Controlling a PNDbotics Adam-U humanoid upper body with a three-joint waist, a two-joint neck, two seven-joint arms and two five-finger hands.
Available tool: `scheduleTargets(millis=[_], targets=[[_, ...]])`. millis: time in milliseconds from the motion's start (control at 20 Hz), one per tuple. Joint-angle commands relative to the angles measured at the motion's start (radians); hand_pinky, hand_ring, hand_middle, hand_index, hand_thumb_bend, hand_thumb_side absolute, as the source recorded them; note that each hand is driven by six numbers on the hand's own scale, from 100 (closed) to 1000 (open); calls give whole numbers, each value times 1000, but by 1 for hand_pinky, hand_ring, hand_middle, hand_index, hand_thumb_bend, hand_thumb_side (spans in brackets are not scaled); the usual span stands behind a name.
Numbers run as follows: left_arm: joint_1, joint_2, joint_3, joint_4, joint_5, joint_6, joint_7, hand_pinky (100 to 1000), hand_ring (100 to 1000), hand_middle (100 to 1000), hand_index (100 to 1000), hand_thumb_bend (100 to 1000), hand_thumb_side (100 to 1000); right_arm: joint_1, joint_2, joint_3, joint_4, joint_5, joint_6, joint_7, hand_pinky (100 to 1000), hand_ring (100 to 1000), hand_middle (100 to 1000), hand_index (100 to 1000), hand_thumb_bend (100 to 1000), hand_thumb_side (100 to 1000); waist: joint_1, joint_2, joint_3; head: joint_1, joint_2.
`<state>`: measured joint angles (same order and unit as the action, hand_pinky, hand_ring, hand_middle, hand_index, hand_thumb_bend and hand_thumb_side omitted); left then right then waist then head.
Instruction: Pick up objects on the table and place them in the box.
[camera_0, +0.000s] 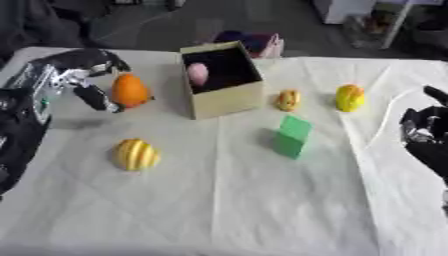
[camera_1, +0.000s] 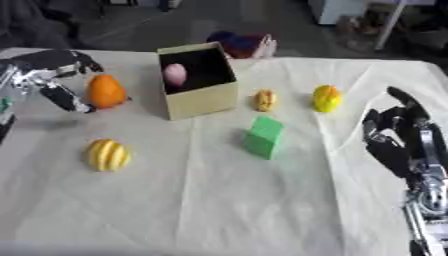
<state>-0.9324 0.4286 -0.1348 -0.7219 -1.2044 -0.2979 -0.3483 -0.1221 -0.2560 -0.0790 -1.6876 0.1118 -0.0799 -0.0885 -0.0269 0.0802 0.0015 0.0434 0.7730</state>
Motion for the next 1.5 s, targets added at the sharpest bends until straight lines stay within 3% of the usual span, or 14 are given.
scheduleTargets(millis=[50,200,300,450,500,550,650,800,1000,1200,1500], targets=[[-30,-26,47,34,-109,57,77,795,765,792,894,520,195,-6,-6,0,-12,-11,-3,2,736,425,438,896,100,159,-3,-16,-3,7,-3],[-26,-53,79,54,-181,153,215,790,758,788,892,470,196,-8,-1,2,-12,-13,-3,3,737,425,438,896,100,161,-8,-12,-11,14,-3],[-26,-61,89,68,-210,199,295,786,754,783,889,505,181,-9,2,3,-12,-15,-4,4,737,425,438,895,100,161,-9,-9,-16,18,-3],[-28,-66,98,88,-238,240,367,766,728,756,864,510,181,-12,4,4,-12,-18,-3,3,737,424,438,894,100,164,-11,-1,-20,23,-3],[-28,-66,101,94,-248,250,380,754,704,735,846,551,138,-13,5,4,-12,-19,-3,3,737,424,438,894,100,155,-11,3,-22,25,-3],[-27,-67,104,101,-257,259,390,750,696,726,840,502,178,-15,6,5,-12,-20,-3,4,737,424,438,893,100,166,-12,6,-24,27,-3],[-24,-69,109,115,-276,270,402,735,659,679,810,489,175,-16,8,5,-12,-21,-3,4,737,425,438,893,100,167,-13,10,-27,28,-3],[-21,-71,117,120,-285,273,424,673,516,505,679,386,152,-17,9,5,-12,-23,-2,3,737,424,437,894,100,169,-14,16,-31,29,-3],[-22,-66,123,89,-249,274,480,652,460,414,592,285,134,-17,10,4,-12,-23,-1,1,737,424,437,893,100,171,-13,20,-35,30,-3],[-34,-51,114,18,-189,258,504,651,449,391,580,222,118,-15,9,3,-12,-22,-1,0,736,424,437,893,100,171,-10,19,-36,29,-3],[-78,-29,33,-171,27,141,438,671,464,402,596,187,105,-13,6,2,-12,-21,-1,-1,737,424,437,893,100,173,-4,16,-38,28,-3]])
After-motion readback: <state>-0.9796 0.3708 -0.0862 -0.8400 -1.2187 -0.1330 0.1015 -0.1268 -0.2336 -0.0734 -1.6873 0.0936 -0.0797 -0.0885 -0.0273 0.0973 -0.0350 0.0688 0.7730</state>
